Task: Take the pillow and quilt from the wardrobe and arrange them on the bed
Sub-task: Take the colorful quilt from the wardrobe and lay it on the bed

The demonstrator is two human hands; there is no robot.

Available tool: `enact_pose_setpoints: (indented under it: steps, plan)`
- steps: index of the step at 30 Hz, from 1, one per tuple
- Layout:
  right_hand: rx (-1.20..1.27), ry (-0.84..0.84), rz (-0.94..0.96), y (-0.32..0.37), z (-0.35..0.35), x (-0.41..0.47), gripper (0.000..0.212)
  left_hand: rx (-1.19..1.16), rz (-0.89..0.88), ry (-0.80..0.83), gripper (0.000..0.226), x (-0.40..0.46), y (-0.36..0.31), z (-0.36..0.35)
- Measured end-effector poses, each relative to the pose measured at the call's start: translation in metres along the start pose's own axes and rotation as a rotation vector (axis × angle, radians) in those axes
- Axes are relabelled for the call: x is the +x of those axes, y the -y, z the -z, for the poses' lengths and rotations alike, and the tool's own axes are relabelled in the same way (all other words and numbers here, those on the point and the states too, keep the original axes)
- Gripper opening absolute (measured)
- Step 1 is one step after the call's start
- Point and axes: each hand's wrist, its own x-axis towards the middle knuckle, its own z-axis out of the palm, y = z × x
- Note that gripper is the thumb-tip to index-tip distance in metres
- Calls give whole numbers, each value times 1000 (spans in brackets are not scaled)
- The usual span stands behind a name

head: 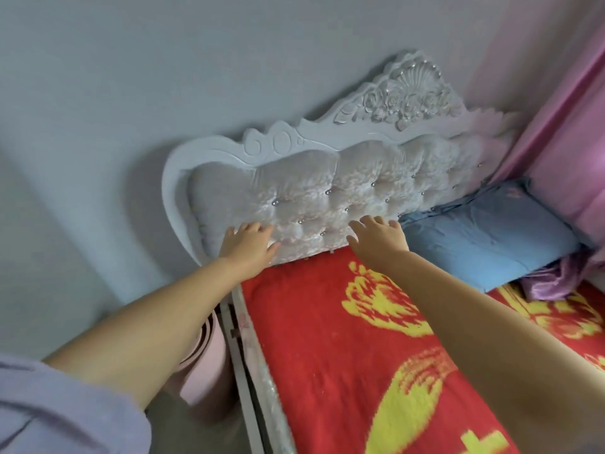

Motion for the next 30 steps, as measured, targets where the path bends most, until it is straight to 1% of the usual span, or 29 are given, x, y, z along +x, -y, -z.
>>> enact_pose_setpoints:
  steps: [3,6,11,14,18,19,21,25,30]
  plan:
    - [-8,-14,-30,9,18,-10,39,-19,-41,-6,48,-2,-2,25]
    - [-29,-29,-57,16,24,-28,37,-28,-83,-24,48,-15,-8,34]
    - [-105,-33,-34,26,26,-67,34,-3,-97,-33,48,-57,-7,40]
    - [-81,-44,-39,45,33,-95,36,-17,-72,-55,48,-90,1,46]
    - [-37,-90,39,91,36,-148,36,-16,-1,-96,47,-169,14,51]
    - [7,-84,46,105,37,-165,37,-30,25,-96,46,-193,16,50]
    - [79,-21,74,132,36,-202,41,-54,72,-41,42,-245,19,47]
    - [61,19,199,176,31,-260,43,-29,133,-18,39,-328,35,45]
    - [64,21,310,247,38,-300,41,-13,256,-20,41,-413,74,52]
